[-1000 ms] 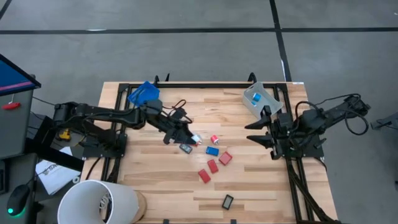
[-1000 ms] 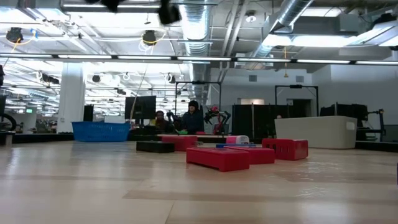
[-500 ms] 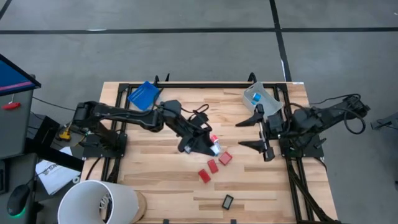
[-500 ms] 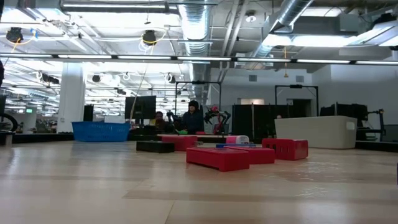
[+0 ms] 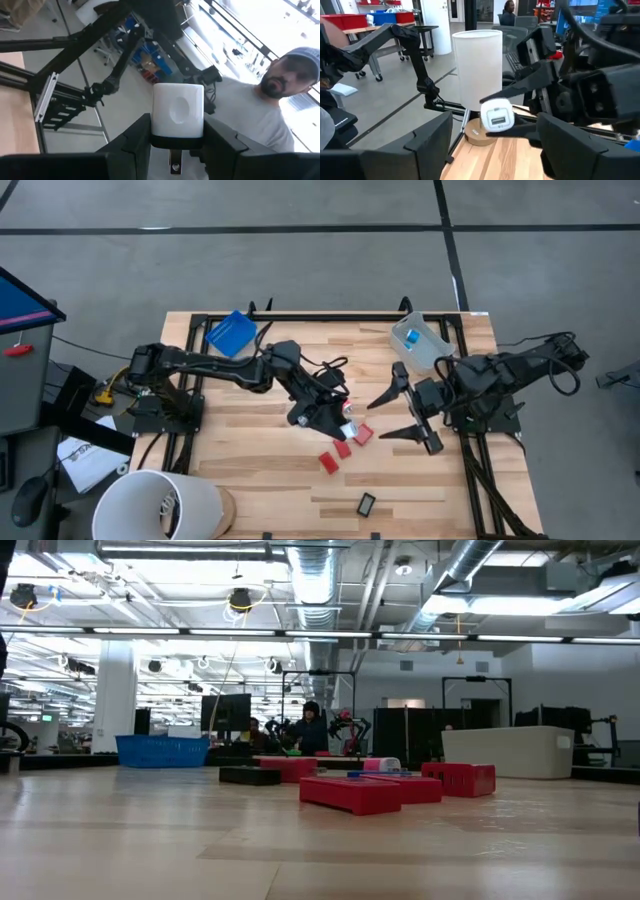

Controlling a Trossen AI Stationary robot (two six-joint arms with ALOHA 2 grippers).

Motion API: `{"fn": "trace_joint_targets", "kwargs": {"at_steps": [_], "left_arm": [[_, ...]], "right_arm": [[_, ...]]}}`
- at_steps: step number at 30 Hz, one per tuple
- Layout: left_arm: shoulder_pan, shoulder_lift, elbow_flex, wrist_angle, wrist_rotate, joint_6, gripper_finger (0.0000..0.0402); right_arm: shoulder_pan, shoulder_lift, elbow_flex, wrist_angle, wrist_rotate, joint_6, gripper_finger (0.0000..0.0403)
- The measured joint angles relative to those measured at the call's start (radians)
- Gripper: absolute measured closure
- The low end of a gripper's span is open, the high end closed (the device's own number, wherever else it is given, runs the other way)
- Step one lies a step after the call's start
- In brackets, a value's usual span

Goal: Pick & Place Office items
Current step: Put the white charger into the gray bin

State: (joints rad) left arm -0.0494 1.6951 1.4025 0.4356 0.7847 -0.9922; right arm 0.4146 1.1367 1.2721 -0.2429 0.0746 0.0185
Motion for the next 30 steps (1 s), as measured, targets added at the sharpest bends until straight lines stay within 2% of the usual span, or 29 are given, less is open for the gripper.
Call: {"fn": "trace_joint_targets", "kwargs": {"at_steps": [16, 30], "left_arm": [[0.006, -0.001, 0.000, 0.014, 0.013, 0.000, 0.0274], [0.006, -0.001, -0.001, 0.014, 0.033, 0.011, 0.0274]], "right_arm": [[-0.045, 0.155, 0.090, -0.001, -0.053, -0.003, 0.0121], [-0.070, 0.193, 0.109, 0.005, -0.101, -0.003, 0.0130]]}}
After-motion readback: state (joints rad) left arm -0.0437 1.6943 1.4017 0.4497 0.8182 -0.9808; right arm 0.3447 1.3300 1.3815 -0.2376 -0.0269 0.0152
